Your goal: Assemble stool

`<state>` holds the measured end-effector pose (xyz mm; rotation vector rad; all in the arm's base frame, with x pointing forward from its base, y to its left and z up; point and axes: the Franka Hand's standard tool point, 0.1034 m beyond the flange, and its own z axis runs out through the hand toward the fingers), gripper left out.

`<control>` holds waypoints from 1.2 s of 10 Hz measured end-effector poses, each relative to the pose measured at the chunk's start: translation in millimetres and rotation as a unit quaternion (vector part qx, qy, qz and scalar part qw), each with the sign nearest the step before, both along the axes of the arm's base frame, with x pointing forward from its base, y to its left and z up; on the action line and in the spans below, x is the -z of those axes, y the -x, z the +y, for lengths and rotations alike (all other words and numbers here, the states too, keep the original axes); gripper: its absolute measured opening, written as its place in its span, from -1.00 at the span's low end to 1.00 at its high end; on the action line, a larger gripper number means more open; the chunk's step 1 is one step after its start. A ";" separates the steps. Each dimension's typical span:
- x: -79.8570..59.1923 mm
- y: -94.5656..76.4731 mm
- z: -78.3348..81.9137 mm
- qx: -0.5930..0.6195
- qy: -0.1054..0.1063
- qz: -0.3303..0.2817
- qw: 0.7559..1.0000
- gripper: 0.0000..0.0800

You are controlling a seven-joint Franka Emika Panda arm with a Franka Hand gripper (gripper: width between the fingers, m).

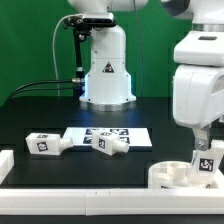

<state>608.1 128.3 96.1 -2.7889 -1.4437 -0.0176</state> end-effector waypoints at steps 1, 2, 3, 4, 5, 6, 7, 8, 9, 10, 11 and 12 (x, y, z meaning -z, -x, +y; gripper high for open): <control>3.3 0.2 1.0 -0.084 0.023 -0.001 0.996 0.62; 10.7 0.7 8.6 -0.179 0.052 -0.001 0.982 0.62; 17.6 2.7 13.9 -0.201 0.058 0.004 0.978 0.62; 23.0 4.8 11.3 -0.229 0.061 0.016 0.971 0.62; 25.3 5.4 7.9 -0.240 0.060 0.021 0.969 0.62; 26.0 4.6 1.5 -0.235 0.059 0.022 0.970 0.62; 23.3 1.6 -8.3 -0.226 0.059 0.021 0.972 0.62; 18.1 -2.1 -19.6 -0.211 0.057 0.017 0.976 0.62; 15.1 -4.1 -28.5 -0.189 0.051 0.016 0.980 0.62; 16.5 -3.7 -29.0 -0.193 0.053 0.017 0.980 0.62; 17.5 -3.0 -27.6 -0.187 0.053 0.017 0.981 0.62; 17.6 -3.1 -28.6 -0.186 0.053 0.017 0.981 0.31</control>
Offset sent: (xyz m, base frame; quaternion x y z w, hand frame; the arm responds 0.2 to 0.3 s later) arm 0.0017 0.0044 -0.0155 0.0325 -0.0402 -0.1499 0.9873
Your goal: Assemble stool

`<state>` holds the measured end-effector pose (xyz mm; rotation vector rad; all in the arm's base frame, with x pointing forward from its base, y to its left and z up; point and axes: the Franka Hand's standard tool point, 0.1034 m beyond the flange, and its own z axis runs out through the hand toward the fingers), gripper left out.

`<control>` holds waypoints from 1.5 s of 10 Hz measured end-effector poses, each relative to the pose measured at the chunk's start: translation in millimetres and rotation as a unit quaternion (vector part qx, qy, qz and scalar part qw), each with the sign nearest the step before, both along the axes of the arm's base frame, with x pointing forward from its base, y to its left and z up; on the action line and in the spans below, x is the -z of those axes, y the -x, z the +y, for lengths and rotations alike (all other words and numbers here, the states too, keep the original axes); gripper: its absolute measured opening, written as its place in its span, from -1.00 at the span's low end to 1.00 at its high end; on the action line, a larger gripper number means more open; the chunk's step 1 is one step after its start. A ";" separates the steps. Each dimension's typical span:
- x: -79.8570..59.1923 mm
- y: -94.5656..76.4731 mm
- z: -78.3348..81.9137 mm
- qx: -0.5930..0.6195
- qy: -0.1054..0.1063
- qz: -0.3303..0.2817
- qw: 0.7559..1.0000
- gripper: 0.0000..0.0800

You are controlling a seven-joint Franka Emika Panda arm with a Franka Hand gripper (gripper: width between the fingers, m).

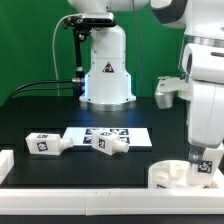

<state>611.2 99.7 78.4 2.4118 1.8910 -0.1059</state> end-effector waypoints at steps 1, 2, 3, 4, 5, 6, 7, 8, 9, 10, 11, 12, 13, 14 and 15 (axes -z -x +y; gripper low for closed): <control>0.4 0.5 -0.3 0.003 0.000 0.001 1.000 -0.03; 0.7 1.7 -1.0 0.011 0.001 0.003 1.000 -0.15; 0.8 1.9 -1.2 0.013 0.002 0.003 1.000 -0.15; 0.9 2.2 -1.2 0.033 0.002 0.002 0.999 -0.15; 1.0 2.8 -1.1 0.074 0.002 -0.001 0.997 -0.15; 1.0 3.2 -1.3 0.110 0.003 -0.004 0.994 -0.15; 0.9 3.9 -1.5 0.154 0.003 -0.004 0.988 -0.15; 0.4 2.5 -1.5 0.215 -0.002 -0.002 0.977 -0.15; 0.3 1.5 -2.2 0.292 -0.016 0.003 0.956 -0.15; -0.3 0.4 -4.0 0.345 -0.028 0.008 0.938 -0.15; -1.3 -1.5 -7.9 0.385 -0.039 0.009 0.922 -0.15; 0.2 -1.0 -7.7 0.396 -0.042 -0.003 0.917 -0.15; 0.3 -0.7 -6.2 0.421 -0.040 -0.003 0.906 -0.15; 0.3 -0.7 -6.0 0.458 -0.039 -0.005 0.888 -0.15; 0.7 -0.2 -4.5 0.505 -0.038 -0.009 0.862 -0.15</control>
Offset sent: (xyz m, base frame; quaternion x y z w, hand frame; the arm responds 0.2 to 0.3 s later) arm 0.0000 0.0000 0.0000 0.0000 0.0000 0.0650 0.9979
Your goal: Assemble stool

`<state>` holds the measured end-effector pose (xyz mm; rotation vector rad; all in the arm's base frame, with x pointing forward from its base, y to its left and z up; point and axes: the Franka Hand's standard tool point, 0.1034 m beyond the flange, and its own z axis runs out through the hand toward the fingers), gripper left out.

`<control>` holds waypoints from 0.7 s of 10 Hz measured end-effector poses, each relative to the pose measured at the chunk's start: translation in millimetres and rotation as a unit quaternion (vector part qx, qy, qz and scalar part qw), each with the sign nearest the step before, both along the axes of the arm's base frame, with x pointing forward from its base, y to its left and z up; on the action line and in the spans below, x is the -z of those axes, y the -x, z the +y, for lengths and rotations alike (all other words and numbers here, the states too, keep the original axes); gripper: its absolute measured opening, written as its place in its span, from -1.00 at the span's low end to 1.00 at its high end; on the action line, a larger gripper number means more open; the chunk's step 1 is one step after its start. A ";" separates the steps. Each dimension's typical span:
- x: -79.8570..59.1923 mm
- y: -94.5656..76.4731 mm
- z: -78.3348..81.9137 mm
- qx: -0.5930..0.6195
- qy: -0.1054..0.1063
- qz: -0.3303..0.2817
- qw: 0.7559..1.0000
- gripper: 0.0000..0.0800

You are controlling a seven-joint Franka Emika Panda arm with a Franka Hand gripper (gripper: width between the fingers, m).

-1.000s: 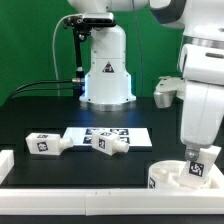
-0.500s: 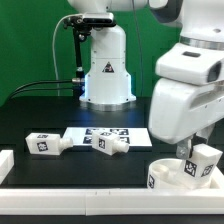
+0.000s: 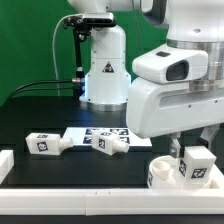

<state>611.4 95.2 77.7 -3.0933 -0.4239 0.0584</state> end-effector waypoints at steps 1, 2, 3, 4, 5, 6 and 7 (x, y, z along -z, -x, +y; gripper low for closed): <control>0.4 0.8 2.1 0.065 0.001 -0.006 0.998 -0.15; 1.1 -0.5 0.5 0.145 -0.004 -0.014 0.989 -0.15; 1.5 -3.9 -4.4 0.220 -0.014 -0.021 0.975 -0.15; 1.7 -4.7 -10.5 0.277 -0.014 -0.019 0.961 -0.15; 1.4 -4.9 -13.5 0.273 -0.008 -0.020 0.962 -0.15; 1.2 -4.5 -9.3 0.271 -0.004 -0.022 0.962 -0.15; 1.4 -4.7 -13.4 0.314 -0.002 -0.021 0.949 -0.15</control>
Offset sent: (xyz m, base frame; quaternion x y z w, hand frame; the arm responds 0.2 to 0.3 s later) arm 0.0040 0.0108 -0.0023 0.0876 0.0202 0.3852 0.9184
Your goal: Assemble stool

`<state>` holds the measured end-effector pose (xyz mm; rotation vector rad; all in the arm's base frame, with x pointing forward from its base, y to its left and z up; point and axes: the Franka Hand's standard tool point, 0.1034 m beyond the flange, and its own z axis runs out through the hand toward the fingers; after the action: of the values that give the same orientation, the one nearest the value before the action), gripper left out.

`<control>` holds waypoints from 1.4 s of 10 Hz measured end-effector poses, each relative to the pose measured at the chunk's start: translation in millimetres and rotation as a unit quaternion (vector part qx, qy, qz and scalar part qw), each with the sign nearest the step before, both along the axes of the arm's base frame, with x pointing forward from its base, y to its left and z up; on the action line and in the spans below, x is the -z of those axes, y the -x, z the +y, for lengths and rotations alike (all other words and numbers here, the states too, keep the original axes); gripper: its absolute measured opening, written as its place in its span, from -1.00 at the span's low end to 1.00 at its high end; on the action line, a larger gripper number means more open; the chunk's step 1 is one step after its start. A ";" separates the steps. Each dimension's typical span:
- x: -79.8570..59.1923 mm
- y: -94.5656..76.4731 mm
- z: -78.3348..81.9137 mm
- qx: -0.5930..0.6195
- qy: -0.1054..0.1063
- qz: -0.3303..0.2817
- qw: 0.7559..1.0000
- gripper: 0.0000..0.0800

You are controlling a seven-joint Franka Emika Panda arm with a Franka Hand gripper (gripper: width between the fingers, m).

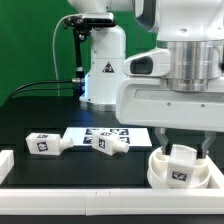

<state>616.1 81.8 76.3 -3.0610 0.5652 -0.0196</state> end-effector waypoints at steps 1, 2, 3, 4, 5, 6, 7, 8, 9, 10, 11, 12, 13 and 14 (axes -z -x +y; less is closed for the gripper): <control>0.2 -0.1 -3.3 0.033 0.001 0.001 0.999 -0.15; 0.3 -0.1 -4.3 0.048 0.002 0.001 0.999 -0.15; 0.3 2.1 -5.9 0.137 0.005 0.002 0.991 -0.15; 0.1 4.9 -9.8 0.217 0.009 -0.015 0.976 -0.15; 0.0 7.1 -9.8 0.250 0.010 -0.025 0.968 -0.15; 0.0 9.6 -10.7 0.289 0.015 -0.030 0.957 -0.15; -0.2 11.1 -11.1 0.322 0.020 -0.032 0.946 -0.15; -0.3 12.7 -12.3 0.353 0.024 -0.035 0.935 -0.15; -0.5 13.7 -13.5 0.372 0.026 -0.037 0.927 -0.15; -0.5 15.0 -15.5 0.395 0.025 -0.034 0.918 -0.15; -0.5 15.0 -14.2 0.396 0.023 -0.034 0.918 0.04; 0.0 15.3 -13.5 0.391 0.023 -0.033 0.920 0.04; -2.0 14.0 -14.2 0.382 0.022 -0.034 0.923 0.43; -12.4 9.7 -16.3 0.370 0.012 -0.038 0.928 0.57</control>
Offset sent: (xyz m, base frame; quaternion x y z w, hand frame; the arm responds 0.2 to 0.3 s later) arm -0.0124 0.0160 -0.0122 0.0384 0.0892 0.3933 0.9143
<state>606.4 65.5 88.7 -2.6449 1.6639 -0.1597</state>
